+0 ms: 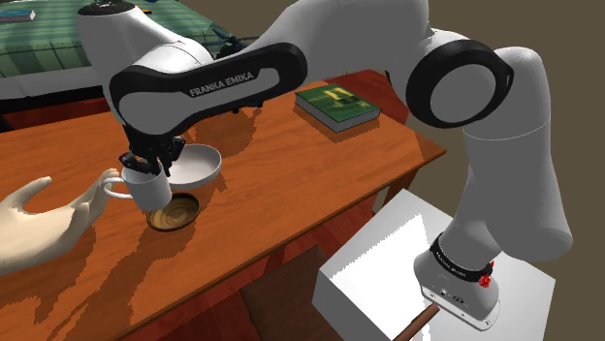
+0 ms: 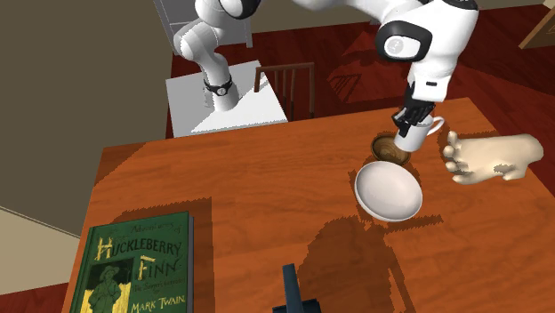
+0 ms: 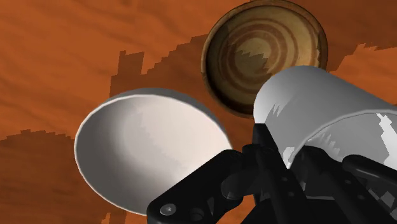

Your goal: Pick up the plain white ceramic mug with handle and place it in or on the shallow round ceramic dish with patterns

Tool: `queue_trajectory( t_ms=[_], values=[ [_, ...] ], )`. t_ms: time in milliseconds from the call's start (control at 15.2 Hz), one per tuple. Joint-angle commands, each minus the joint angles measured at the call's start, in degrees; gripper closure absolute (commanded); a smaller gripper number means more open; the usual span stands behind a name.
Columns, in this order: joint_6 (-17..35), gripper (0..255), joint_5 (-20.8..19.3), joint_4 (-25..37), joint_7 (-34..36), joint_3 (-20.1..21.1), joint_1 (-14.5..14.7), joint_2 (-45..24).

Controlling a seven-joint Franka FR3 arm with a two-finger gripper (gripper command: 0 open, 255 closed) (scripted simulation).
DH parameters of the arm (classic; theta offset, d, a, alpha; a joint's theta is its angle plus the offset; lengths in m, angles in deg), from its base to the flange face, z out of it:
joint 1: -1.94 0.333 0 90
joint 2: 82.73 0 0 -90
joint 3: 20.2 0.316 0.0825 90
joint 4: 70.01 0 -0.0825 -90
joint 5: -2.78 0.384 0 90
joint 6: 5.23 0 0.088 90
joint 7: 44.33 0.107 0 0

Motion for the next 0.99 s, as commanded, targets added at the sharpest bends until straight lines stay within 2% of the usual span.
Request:
queue_trajectory(
  t_ms=[0, 396, 858, 924],
  values=[
    [1.6, 255, -0.1, -1.6, 0.2, 0.0, 0.0, 0.0],
    [5.5, 255, -0.5, -4.5, 0.8, -0.2, -0.1, -1.0],
    [5.5, 255, -0.5, -4.5, 0.8, -0.2, -0.1, -1.0],
    [5.5, 0, -0.5, -4.5, 0.8, -0.2, -0.1, -1.0]
  ],
)
